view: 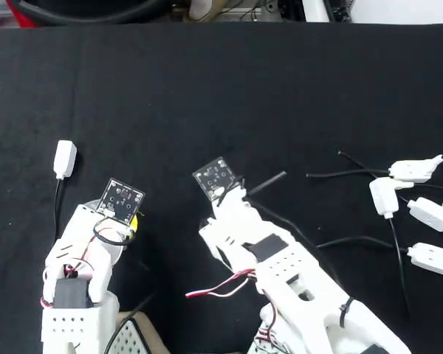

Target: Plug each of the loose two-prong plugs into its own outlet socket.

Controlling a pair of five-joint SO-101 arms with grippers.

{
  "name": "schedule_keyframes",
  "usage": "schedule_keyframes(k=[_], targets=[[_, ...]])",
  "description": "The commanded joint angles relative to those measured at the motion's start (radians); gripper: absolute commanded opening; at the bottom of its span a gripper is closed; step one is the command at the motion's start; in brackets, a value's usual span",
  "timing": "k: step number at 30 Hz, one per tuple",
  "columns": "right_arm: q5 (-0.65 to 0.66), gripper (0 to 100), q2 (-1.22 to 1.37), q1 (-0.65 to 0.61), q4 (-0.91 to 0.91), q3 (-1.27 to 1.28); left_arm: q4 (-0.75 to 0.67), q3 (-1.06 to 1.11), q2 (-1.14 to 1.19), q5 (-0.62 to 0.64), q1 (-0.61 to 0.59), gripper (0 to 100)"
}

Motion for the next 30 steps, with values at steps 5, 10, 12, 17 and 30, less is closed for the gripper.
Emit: schedule_keyframes(k=[5,10,12,17,30], targets=[[0.095,2.1,0.015,0.009,0.086,-0.038,0.006,0.016,-0.003,-0.008,-0.012,21],[0.120,13.9,0.015,0.011,0.304,-0.168,0.006,0.016,-0.003,-0.008,-0.012,21],[0.123,12.9,0.015,0.011,0.351,-0.203,0.006,0.016,-0.003,-0.008,-0.012,21],[0.123,7.8,0.015,0.011,0.356,-0.208,0.006,0.015,-0.003,-0.008,-0.012,21],[0.031,7.9,0.013,0.072,0.351,-0.251,0.008,0.015,-0.003,-0.008,-0.013,21]])
